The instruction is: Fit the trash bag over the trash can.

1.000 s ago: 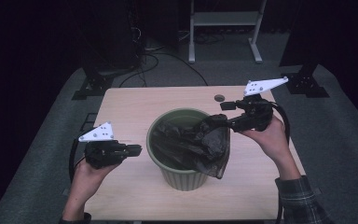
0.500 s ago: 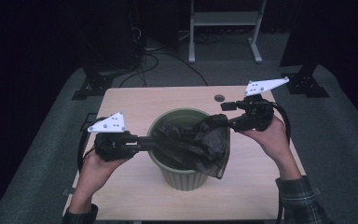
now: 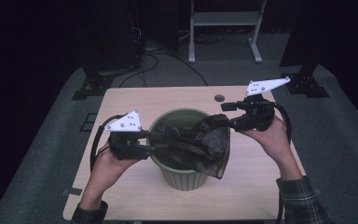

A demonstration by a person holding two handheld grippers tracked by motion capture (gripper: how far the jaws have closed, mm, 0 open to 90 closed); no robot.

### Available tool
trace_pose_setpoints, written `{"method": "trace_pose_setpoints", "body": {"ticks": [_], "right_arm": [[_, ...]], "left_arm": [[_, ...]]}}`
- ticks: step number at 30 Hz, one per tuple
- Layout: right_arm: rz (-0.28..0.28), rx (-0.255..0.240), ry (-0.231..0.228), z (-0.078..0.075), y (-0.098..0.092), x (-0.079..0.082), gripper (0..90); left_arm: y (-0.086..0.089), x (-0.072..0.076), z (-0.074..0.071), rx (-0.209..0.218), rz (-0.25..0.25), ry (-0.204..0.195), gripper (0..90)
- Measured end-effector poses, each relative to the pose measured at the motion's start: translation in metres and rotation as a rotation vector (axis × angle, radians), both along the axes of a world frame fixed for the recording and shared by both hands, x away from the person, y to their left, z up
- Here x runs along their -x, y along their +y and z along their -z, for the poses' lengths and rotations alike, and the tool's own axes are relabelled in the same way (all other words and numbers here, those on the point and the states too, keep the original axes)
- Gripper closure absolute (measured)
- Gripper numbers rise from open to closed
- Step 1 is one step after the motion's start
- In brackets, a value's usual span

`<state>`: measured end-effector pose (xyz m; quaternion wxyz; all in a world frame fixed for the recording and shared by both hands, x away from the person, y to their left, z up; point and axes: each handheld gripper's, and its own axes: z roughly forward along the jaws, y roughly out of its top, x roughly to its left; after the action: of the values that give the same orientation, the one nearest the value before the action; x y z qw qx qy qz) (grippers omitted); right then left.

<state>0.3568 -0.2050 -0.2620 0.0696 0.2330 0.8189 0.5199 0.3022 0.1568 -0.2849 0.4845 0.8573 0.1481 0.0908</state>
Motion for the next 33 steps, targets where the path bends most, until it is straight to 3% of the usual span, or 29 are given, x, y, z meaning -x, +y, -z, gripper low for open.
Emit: {"method": "trace_pose_setpoints", "body": {"ticks": [6,9,10,11,13,15,24,33], "right_arm": [[0.0,-0.003,0.002,0.0,0.0,0.0,31.0],[-0.003,-0.004,0.002,0.0,0.0,0.001,31.1],[-0.003,-0.004,0.002,0.0,0.0,0.001,31.1],[-0.003,-0.005,0.0,0.0,0.0,0.001,31.3],[-0.003,-0.006,0.002,-0.001,-0.001,0.001,31.3],[-0.005,-0.009,0.001,0.0,-0.002,0.002,31.4],[0.01,-0.017,0.009,0.004,-0.012,0.004,31.3],[0.024,-0.021,0.019,0.013,-0.02,0.008,31.3]], "left_arm": [[-0.013,-0.004,0.006,-0.047,-0.001,-0.013,49.0],[-0.018,-0.008,0.009,-0.065,0.012,0.0,64.9],[-0.019,-0.009,0.009,-0.072,0.02,0.007,64.9],[-0.021,-0.013,0.01,-0.072,0.031,0.028,78.7],[-0.021,-0.015,0.011,-0.071,0.027,0.039,89.6],[-0.019,-0.02,0.01,-0.054,0.001,0.063,89.9],[0.004,-0.035,0.003,0.02,-0.098,0.063,89.9],[0.015,-0.043,0.003,0.028,-0.162,0.071,90.0]]}}
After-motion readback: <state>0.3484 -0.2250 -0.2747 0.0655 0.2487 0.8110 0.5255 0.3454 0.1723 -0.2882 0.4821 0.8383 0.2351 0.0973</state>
